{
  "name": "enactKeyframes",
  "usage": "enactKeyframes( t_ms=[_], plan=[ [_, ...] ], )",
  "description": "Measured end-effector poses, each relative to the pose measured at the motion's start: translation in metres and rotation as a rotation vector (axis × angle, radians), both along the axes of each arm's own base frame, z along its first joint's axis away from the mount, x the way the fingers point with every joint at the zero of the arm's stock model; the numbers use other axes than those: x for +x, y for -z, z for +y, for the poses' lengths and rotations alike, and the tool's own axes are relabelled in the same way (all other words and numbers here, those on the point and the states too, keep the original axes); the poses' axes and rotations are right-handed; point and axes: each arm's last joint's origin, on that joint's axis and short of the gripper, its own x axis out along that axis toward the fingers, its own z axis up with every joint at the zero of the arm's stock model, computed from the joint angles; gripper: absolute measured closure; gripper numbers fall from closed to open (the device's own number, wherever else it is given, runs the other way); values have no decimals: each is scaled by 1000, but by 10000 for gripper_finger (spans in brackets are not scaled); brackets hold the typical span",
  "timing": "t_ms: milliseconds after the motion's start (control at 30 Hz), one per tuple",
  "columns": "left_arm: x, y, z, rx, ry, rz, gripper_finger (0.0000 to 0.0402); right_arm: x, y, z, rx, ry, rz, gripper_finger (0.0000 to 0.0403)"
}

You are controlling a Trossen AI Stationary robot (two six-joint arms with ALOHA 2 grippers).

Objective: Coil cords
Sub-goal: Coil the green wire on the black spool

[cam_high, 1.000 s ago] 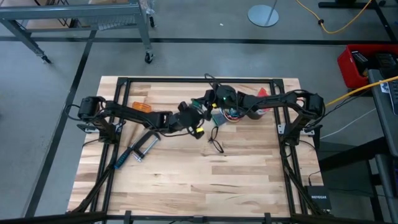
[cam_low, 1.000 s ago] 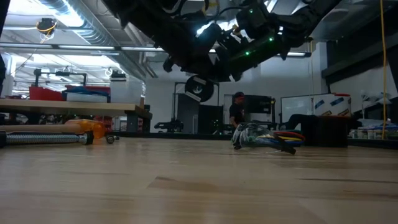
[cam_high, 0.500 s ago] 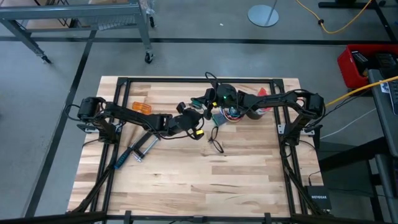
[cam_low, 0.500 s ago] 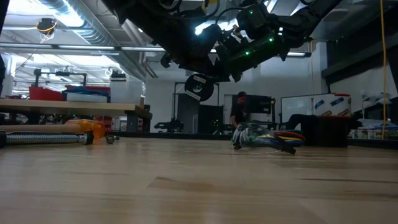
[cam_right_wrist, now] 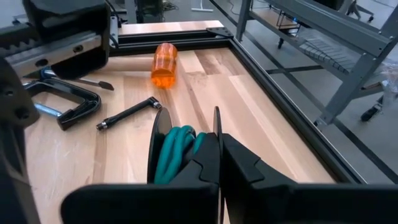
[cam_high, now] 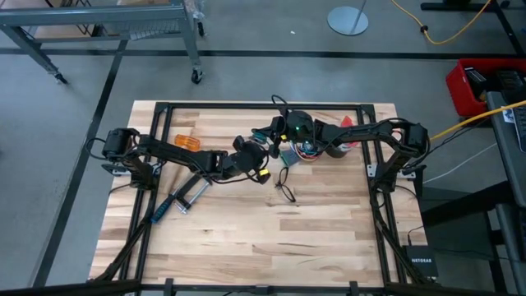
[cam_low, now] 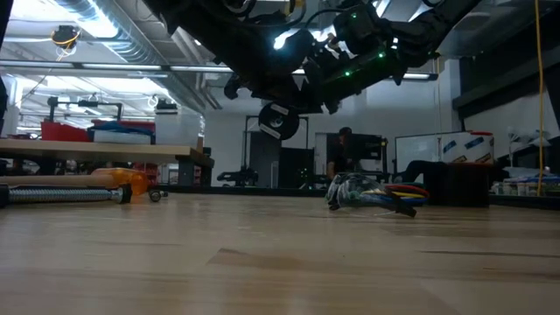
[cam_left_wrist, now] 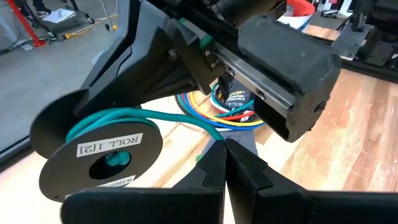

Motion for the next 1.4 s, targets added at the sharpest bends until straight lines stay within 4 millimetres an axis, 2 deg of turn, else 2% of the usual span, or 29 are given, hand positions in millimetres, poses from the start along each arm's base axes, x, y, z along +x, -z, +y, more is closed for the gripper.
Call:
enactKeyframes(
  t_ms=[367,533,700,900,1167,1400],
  plan=[
    [1,0,0,-73,6,-39,347,2,-4,1,2,-40,-40,400],
    [1,0,0,-73,6,-41,337,1,-4,1,2,-41,-39,400],
    [1,0,0,-61,12,-32,348,1,-4,1,3,-41,-38,400],
    [0,0,0,-56,10,-26,395,2,-4,1,27,-42,-45,400],
    [-1,3,0,-73,-14,-15,399,2,-7,3,123,-103,-96,400],
    [-8,9,-6,-54,-109,35,401,-3,-8,-9,217,-106,-120,400]
  ],
)
